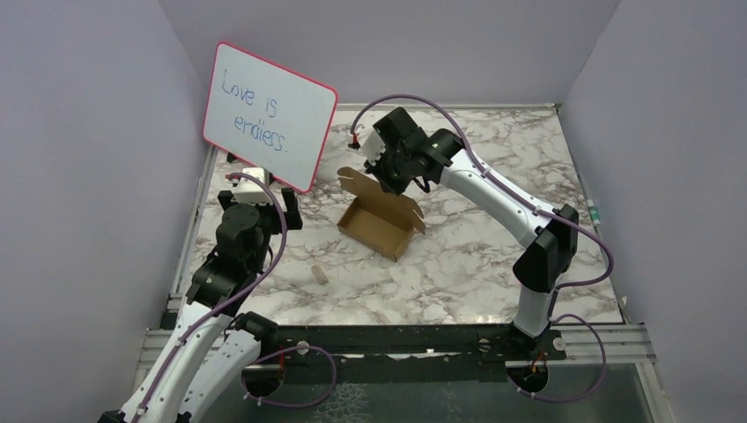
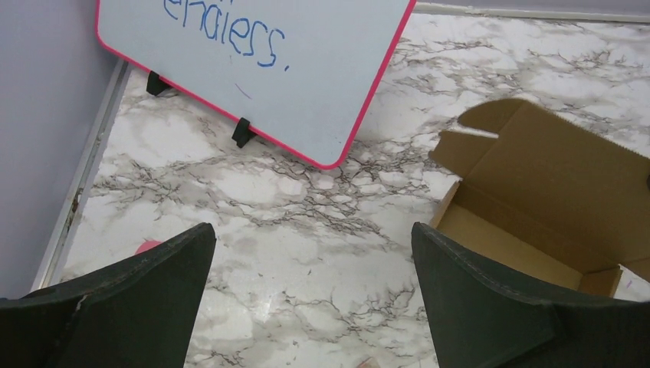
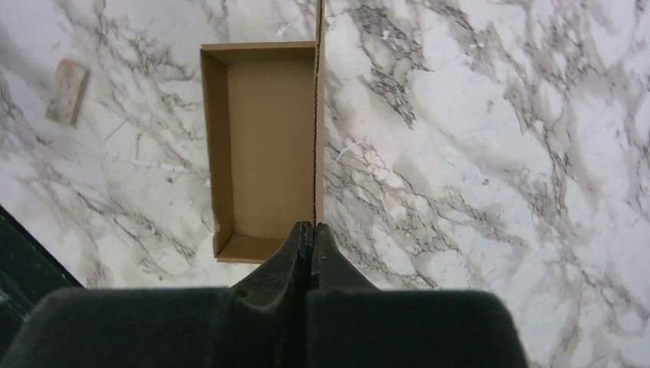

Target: Fold the paper box

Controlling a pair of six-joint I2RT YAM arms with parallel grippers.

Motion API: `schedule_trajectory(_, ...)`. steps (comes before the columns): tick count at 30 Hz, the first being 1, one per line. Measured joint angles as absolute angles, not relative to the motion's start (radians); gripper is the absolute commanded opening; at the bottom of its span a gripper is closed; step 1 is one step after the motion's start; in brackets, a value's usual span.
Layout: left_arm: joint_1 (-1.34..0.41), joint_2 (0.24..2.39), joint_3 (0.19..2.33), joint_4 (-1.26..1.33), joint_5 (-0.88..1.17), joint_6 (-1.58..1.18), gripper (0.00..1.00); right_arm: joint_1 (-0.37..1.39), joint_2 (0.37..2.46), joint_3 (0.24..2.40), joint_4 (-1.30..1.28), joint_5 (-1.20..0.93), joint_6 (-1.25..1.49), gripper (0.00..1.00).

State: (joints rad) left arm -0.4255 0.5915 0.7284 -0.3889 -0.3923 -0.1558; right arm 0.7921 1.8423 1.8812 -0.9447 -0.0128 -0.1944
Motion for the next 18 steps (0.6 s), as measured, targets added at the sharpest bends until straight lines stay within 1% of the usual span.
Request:
schedule_trajectory(7, -0.384, 0.601, 0.727, -0.382, -0.371, -0.153, 0.99, 0.792, 1.863, 1.881, -1.003, -0.202, -0.489, 0.01)
schedule_trajectory(13, -0.366, 0.609, 0.720, -0.368, -0.304, -0.143, 0.99, 0.781, 1.864, 1.880, -1.037, -0.323, -0.733, 0.08)
schedule_trajectory(15, -0.364, 0.614, 0.715, -0.358, -0.268, -0.136, 0.99, 0.774, 1.872, 1.885, -1.050, -0.351, -0.796, 0.09)
schedule_trajectory(16, -0.361, 0.618, 0.712, -0.353, -0.245, -0.132, 0.99, 0.769, 1.880, 1.893, -1.054, -0.357, -0.821, 0.12)
schedule_trajectory(18, -0.350, 0.636, 0.707, -0.344, -0.192, -0.125, 0.99, 0.757, 1.902, 1.915, -1.063, -0.358, -0.856, 0.23)
